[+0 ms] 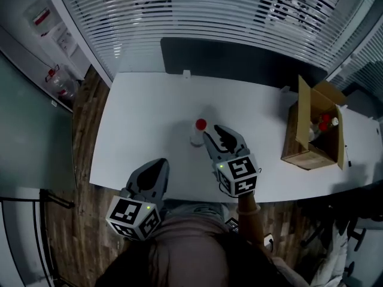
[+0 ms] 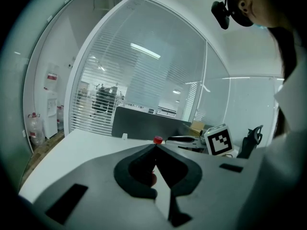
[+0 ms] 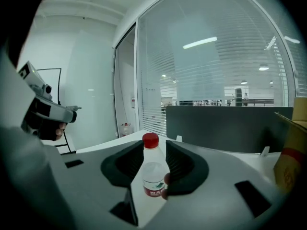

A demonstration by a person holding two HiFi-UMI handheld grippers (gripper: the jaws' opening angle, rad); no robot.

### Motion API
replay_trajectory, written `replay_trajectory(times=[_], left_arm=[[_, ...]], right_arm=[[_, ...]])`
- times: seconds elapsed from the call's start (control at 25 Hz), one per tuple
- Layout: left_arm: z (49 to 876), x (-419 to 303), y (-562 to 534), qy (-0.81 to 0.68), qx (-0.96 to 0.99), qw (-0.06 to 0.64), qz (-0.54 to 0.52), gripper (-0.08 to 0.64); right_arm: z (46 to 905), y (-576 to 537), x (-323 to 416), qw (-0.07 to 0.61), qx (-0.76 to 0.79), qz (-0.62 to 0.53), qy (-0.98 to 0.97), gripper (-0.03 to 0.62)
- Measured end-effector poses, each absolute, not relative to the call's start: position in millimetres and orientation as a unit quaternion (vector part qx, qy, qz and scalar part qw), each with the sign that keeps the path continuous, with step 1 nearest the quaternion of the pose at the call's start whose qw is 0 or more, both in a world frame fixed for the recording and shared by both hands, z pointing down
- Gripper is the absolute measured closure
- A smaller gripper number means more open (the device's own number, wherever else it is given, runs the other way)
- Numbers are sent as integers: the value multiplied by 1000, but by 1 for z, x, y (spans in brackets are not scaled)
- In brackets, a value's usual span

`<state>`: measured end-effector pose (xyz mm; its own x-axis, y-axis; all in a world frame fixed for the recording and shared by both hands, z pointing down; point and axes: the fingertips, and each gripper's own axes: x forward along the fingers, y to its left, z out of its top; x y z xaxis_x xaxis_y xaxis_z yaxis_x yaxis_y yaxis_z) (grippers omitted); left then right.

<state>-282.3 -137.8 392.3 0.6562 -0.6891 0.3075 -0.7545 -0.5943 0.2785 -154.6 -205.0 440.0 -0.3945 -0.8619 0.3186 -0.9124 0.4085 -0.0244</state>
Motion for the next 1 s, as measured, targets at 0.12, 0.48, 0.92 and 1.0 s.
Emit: replay_trajectory(times=[0.12,0.48,0.92,1.0], left_arm=[[390,-271,-136,-396,894,191,83,552],[381,-227,-129,-366,908,186,80,552],[366,-188,-132,-368,907,194,69,552],[366,-179,-133,-372,905,196,68,552]], right_arm=[[433,-195,-141,128,551,91,-819,465],[408,-166,-95,113,592,75,-795,540],[384,-140,-47,120,609,79,-780,554],[381,-136,-38,122,608,73,-781,554]])
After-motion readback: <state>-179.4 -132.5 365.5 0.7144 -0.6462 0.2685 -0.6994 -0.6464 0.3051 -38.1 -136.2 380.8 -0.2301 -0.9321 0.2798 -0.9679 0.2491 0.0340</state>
